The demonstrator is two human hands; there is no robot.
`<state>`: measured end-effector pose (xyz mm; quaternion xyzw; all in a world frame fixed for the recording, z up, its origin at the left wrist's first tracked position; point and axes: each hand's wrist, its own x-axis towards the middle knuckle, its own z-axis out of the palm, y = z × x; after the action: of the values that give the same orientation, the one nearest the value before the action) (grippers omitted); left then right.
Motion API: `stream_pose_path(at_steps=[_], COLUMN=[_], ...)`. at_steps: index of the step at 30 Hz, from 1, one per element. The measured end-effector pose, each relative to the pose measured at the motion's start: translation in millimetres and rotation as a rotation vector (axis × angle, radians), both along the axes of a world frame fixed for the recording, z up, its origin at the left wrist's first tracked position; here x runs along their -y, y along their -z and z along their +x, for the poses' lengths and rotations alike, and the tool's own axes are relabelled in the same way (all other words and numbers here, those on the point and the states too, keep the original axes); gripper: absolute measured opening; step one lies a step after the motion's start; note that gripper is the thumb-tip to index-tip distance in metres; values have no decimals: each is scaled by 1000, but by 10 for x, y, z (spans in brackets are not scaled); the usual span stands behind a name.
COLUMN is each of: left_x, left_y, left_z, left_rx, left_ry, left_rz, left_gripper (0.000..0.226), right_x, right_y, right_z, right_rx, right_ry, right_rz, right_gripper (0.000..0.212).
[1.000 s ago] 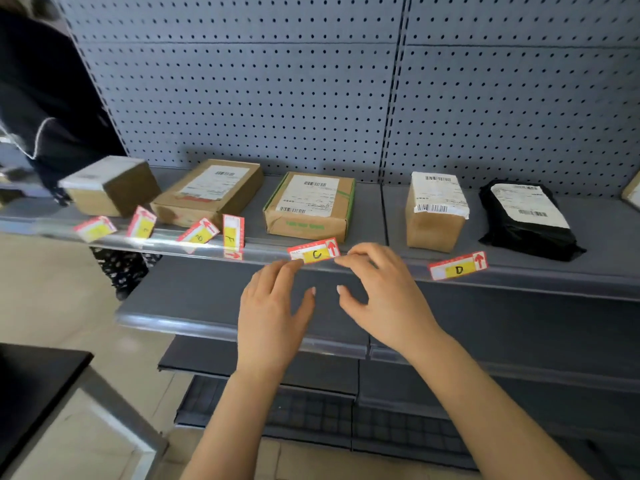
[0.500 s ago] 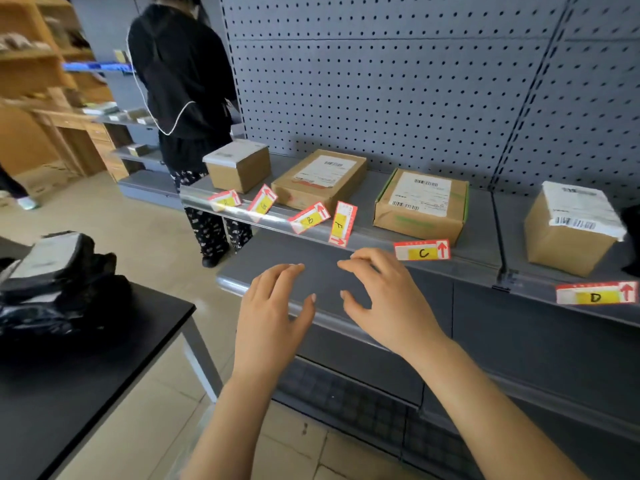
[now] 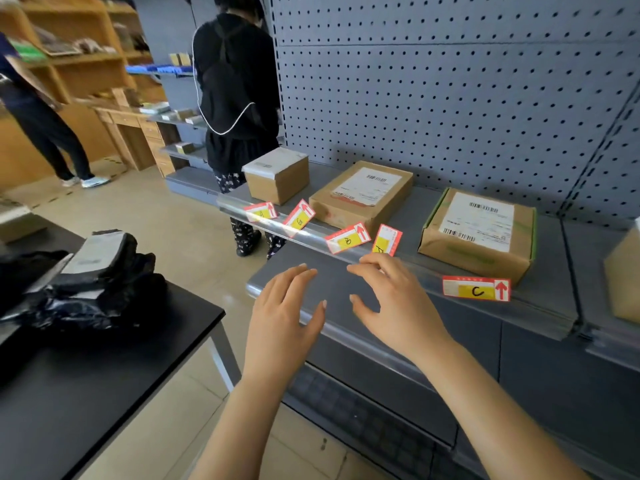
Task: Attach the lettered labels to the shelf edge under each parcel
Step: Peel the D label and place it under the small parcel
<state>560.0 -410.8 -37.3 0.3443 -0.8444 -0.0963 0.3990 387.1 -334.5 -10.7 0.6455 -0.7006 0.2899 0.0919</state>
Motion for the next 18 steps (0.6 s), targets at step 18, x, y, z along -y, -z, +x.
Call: stream_pose_path(at_steps=[18], left_x=[-1276], left_y=[1], left_z=[-958], left_rx=[-39], left_ry=[424], left_rz=[19], left_gripper=[45], right_x=[-1914], right_y=[-25], right_z=[-421], right_rx=[-43], right_ry=[430], right_rz=[-51], right_gripper=[40])
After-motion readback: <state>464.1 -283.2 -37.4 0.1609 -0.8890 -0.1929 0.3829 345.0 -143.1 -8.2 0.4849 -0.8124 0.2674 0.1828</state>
